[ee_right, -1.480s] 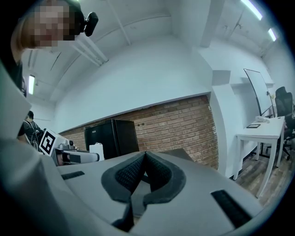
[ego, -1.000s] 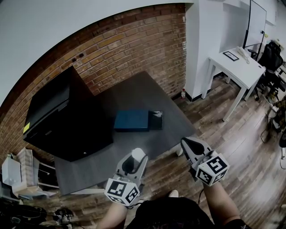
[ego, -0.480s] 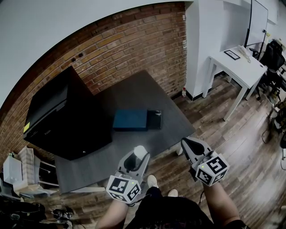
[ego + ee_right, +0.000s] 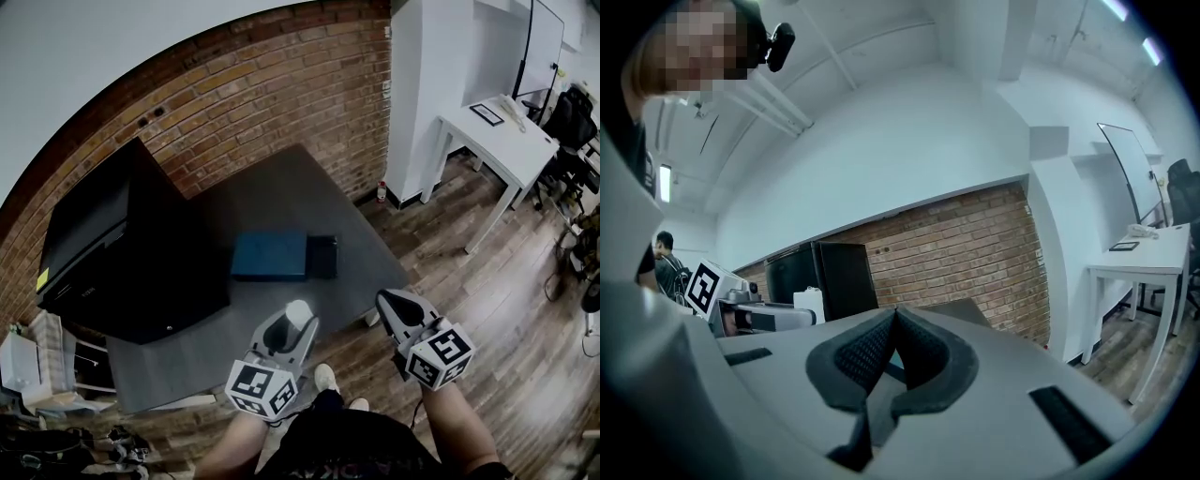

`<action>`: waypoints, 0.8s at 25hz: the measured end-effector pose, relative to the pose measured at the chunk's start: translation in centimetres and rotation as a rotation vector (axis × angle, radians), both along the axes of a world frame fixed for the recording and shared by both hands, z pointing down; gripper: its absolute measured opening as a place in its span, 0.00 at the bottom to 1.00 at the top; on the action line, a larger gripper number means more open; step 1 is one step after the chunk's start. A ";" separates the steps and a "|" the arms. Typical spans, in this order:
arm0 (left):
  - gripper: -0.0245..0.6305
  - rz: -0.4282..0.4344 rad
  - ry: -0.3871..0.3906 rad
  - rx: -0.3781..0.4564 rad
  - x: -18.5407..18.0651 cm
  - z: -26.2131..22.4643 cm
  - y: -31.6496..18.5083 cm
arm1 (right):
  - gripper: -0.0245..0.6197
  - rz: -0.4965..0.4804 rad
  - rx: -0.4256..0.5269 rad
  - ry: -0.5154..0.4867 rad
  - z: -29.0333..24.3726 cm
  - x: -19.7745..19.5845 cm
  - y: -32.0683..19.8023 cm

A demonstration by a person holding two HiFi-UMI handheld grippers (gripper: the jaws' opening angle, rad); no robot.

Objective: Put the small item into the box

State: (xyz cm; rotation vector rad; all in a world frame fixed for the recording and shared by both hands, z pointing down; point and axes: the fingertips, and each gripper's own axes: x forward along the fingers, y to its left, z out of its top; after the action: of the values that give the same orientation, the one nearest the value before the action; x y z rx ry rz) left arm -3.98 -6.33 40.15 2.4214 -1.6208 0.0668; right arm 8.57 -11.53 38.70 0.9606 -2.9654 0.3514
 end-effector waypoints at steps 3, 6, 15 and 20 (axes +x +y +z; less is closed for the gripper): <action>0.34 0.009 0.005 -0.009 -1.2 0.7 -2.5 | 0.07 0.010 -0.010 0.002 0.6 -1.2 -2.3; 0.34 0.016 0.009 -0.030 -2.1 1.8 -5.0 | 0.07 0.019 -0.027 0.005 1.3 -2.3 -4.5; 0.34 0.041 0.008 -0.106 -3.6 5.7 -11.7 | 0.07 0.048 -0.079 0.027 4.7 -4.6 -9.8; 0.34 0.056 0.003 -0.150 -4.1 8.3 -13.9 | 0.07 0.059 -0.101 0.044 6.6 -6.1 -11.7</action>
State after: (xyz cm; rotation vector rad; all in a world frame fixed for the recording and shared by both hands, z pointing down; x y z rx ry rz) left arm -8.11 -20.18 48.44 2.3517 -1.4901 0.1869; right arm 2.46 -23.23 45.31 1.0316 -2.8544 0.4701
